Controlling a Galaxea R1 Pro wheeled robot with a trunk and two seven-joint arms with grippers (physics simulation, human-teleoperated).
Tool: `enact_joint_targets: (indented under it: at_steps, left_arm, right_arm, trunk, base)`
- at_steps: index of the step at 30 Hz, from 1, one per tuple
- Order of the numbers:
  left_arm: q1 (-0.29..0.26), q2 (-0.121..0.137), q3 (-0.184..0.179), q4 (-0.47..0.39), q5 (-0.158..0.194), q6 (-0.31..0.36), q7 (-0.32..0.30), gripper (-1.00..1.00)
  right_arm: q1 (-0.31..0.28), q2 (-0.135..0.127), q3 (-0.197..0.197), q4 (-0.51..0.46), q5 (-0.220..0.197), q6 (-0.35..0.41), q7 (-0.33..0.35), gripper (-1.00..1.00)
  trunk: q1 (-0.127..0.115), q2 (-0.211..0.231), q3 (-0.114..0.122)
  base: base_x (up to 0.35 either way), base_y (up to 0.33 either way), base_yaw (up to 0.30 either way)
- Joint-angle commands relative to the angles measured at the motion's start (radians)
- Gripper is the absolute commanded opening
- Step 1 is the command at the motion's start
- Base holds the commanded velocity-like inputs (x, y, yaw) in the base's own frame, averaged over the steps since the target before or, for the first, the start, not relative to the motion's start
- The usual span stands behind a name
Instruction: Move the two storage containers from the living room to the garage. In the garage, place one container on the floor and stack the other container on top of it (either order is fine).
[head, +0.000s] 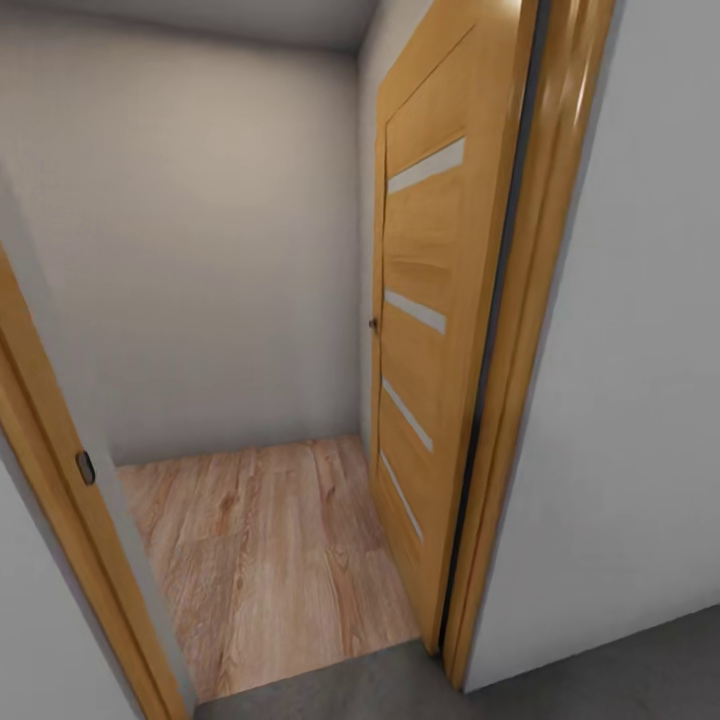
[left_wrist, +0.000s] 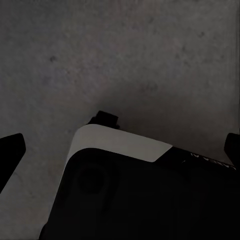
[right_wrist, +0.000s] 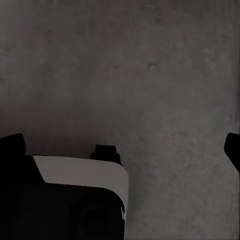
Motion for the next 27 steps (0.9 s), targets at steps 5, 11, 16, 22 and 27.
enact_joint_targets:
  at_steps: [5, 11, 16, 22, 27]
  left_arm:
    - [-0.001, 0.000, -0.008, 0.001, 0.009, -0.004, 0.003, 1.00]
    - [-0.001, 0.000, -0.008, 0.001, 0.010, -0.004, 0.003, 1.00]
    - [-0.001, 0.000, -0.008, 0.001, 0.010, -0.004, 0.003, 1.00]
    - [-0.001, 0.000, -0.008, 0.001, 0.010, -0.004, 0.003, 1.00]
    - [-0.001, 0.000, -0.009, 0.001, 0.011, -0.005, 0.003, 1.00]
  right_arm:
    - [-0.001, -0.001, 0.008, 0.002, -0.009, -0.005, 0.000, 1.00]
    - [-0.001, 0.000, 0.008, 0.002, -0.009, -0.005, 0.000, 1.00]
    - [-0.001, 0.001, 0.008, 0.002, -0.009, -0.005, 0.000, 1.00]
    - [-0.001, 0.000, 0.008, 0.002, -0.009, -0.005, 0.000, 1.00]
    - [-0.001, 0.000, 0.008, 0.002, -0.009, -0.004, 0.000, 1.00]
  trunk:
    - [0.000, -0.001, -0.001]
    - [0.000, -0.001, -0.001]
    - [0.000, -0.001, -0.001]
    - [0.000, -0.001, -0.001]
    - [0.000, -0.001, -0.001]
  base:
    - [0.223, -0.173, 0.269]
    - [0.195, -0.139, 0.269]
    - [0.182, -0.125, 0.269]
    - [0.133, -0.081, 0.269]
    - [0.032, -0.016, 0.269]
